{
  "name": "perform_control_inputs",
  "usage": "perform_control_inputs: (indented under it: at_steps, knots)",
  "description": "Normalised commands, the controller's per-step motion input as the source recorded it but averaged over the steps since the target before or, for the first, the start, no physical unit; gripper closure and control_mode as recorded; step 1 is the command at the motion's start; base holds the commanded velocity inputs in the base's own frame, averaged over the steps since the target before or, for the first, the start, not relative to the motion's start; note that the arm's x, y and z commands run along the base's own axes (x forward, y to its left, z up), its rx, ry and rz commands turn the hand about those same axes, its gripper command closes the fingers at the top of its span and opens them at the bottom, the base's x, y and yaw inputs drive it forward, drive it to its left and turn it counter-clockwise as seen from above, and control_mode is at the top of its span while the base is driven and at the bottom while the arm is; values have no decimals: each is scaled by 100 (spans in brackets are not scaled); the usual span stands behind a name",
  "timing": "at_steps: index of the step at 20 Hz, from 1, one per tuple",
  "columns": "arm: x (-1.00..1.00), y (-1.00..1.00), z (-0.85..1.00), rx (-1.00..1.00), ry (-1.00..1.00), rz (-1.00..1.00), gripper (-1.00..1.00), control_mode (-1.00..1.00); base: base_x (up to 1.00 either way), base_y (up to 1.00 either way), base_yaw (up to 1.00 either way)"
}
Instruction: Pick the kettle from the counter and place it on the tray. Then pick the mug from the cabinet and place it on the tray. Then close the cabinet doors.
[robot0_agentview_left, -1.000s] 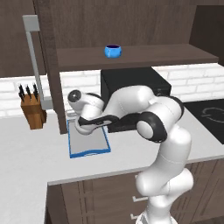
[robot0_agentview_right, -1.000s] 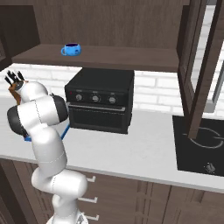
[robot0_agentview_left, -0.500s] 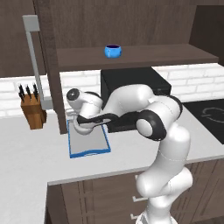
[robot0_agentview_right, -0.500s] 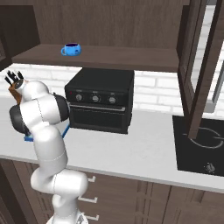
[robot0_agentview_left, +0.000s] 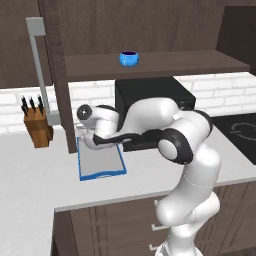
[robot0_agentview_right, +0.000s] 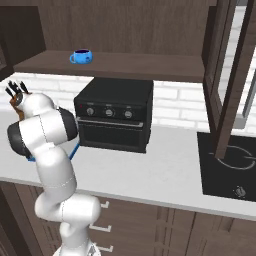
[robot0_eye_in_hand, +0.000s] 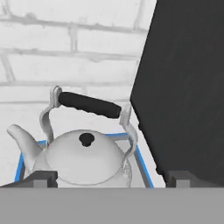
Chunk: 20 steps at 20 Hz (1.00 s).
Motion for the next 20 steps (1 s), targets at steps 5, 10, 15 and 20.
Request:
perform_control_inputs:
  at_steps: [5,10,15,20]
  knots:
    - [-29,-1,23,0,-10,0,-100,-100,0,0,0]
    - [-42,-4,38,7,0,0,-100,-100,0,0,0]
    - [-46,-18,41,17,10,1,-100,-100,0,0,0]
    - [-51,-31,33,8,3,8,-100,-100,0,0,0]
